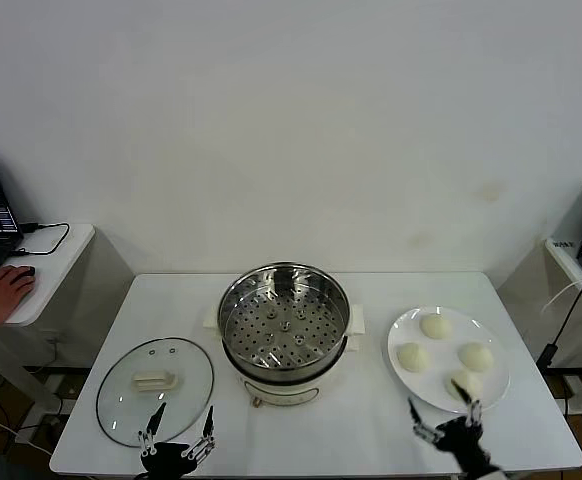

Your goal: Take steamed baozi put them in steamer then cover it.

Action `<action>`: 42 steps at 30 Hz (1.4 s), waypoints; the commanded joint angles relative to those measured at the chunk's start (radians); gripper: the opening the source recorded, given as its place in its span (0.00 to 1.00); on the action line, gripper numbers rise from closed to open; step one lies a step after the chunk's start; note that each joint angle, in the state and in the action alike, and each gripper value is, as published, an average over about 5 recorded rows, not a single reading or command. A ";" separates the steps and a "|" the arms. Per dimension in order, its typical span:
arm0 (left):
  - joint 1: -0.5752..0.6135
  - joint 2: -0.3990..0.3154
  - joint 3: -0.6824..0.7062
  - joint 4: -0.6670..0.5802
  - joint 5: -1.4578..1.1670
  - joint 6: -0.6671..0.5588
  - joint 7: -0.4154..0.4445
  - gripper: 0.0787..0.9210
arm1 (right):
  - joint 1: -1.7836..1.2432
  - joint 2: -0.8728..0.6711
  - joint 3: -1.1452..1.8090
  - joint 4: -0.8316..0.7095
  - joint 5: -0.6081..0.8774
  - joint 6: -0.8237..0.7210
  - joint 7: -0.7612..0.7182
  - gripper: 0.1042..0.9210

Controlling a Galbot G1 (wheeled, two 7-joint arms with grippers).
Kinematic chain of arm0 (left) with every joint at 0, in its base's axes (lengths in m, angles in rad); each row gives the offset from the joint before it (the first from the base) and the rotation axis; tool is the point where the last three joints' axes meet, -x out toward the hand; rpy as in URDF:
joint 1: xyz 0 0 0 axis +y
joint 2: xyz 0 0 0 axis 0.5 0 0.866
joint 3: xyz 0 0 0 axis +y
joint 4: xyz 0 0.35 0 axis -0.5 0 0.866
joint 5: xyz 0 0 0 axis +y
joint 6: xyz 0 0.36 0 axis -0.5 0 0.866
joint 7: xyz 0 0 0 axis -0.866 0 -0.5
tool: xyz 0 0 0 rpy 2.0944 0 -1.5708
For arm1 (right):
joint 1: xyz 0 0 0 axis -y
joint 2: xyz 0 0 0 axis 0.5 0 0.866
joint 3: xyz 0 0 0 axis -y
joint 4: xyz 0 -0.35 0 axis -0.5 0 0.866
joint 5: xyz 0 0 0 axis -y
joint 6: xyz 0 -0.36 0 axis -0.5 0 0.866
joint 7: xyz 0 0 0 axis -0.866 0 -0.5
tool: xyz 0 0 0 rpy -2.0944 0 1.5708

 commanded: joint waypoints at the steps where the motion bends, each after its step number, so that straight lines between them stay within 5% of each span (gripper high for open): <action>1: -0.027 0.003 -0.011 0.009 0.041 0.041 0.002 0.88 | 0.292 -0.359 0.102 -0.093 -0.314 -0.117 -0.249 0.88; 10: -0.041 -0.016 -0.003 0.002 0.045 0.039 -0.014 0.88 | 0.623 -0.655 -0.099 -0.332 -0.225 -0.113 -0.605 0.88; 17: -0.034 -0.017 -0.004 -0.006 0.041 0.007 -0.019 0.88 | 1.056 -0.728 -0.539 -0.571 -0.160 -0.109 -0.789 0.88; 28: -0.036 -0.022 -0.035 0.006 0.040 0.005 -0.030 0.88 | 1.570 -0.603 -1.131 -0.839 -0.102 -0.064 -0.948 0.88; 42: -0.044 -0.019 -0.067 0.031 0.037 -0.002 -0.037 0.88 | 1.654 -0.387 -1.288 -1.049 -0.136 -0.073 -0.921 0.88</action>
